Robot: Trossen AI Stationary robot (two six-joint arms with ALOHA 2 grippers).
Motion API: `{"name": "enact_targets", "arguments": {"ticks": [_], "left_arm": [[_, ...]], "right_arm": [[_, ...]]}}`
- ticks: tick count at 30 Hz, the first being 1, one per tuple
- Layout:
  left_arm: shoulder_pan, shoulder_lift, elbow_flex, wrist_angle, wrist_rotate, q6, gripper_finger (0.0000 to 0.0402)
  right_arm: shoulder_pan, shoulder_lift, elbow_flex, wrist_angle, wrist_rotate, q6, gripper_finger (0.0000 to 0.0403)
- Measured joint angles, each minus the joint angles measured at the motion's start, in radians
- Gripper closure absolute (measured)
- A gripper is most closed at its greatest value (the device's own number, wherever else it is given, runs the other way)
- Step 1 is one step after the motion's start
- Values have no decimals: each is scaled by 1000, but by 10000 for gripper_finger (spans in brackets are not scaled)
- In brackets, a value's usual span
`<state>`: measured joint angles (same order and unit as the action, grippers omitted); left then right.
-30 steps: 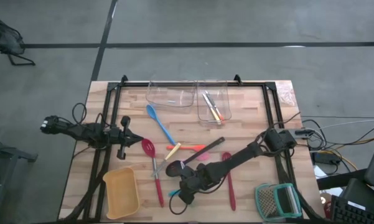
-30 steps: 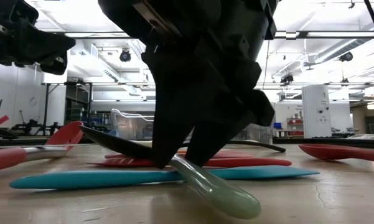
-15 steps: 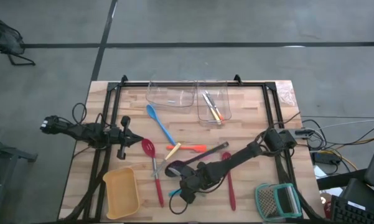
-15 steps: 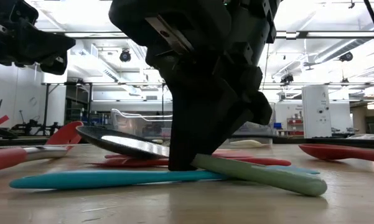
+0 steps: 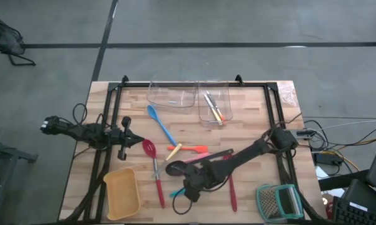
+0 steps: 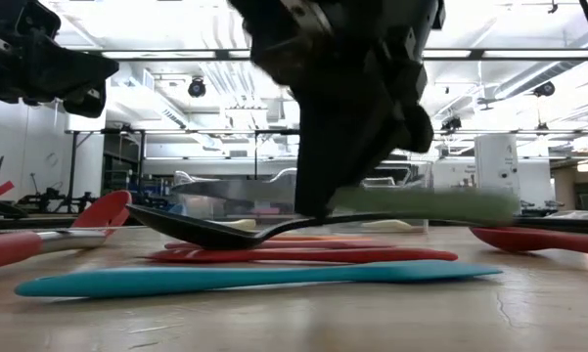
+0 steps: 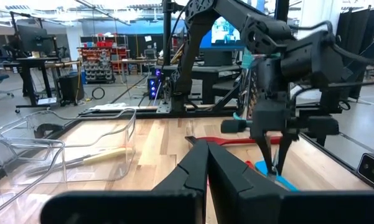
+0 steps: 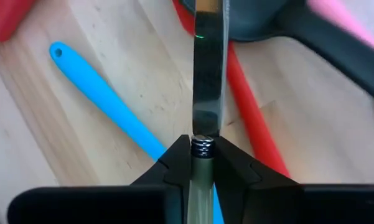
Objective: Pick & Place Kitchen Items
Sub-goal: Put the green knife into the right transparent bin
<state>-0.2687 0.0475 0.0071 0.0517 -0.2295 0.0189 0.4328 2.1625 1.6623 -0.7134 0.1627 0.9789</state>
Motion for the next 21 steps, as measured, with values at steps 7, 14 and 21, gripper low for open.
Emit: {"name": "enact_targets", "arguments": {"ticks": [7, 14, 21], "left_arm": [[0, 0, 0, 0, 0, 0, 390], [0, 0, 0, 0, 0, 0, 390], [0, 0, 0, 0, 0, 0, 390]], "right_arm": [[-21, -58, 0, -64, 66, -34, 354], [-41, -126, 1, -136, 137, -60, 365], [-54, -187, 2, -196, 210, -85, 354]]}}
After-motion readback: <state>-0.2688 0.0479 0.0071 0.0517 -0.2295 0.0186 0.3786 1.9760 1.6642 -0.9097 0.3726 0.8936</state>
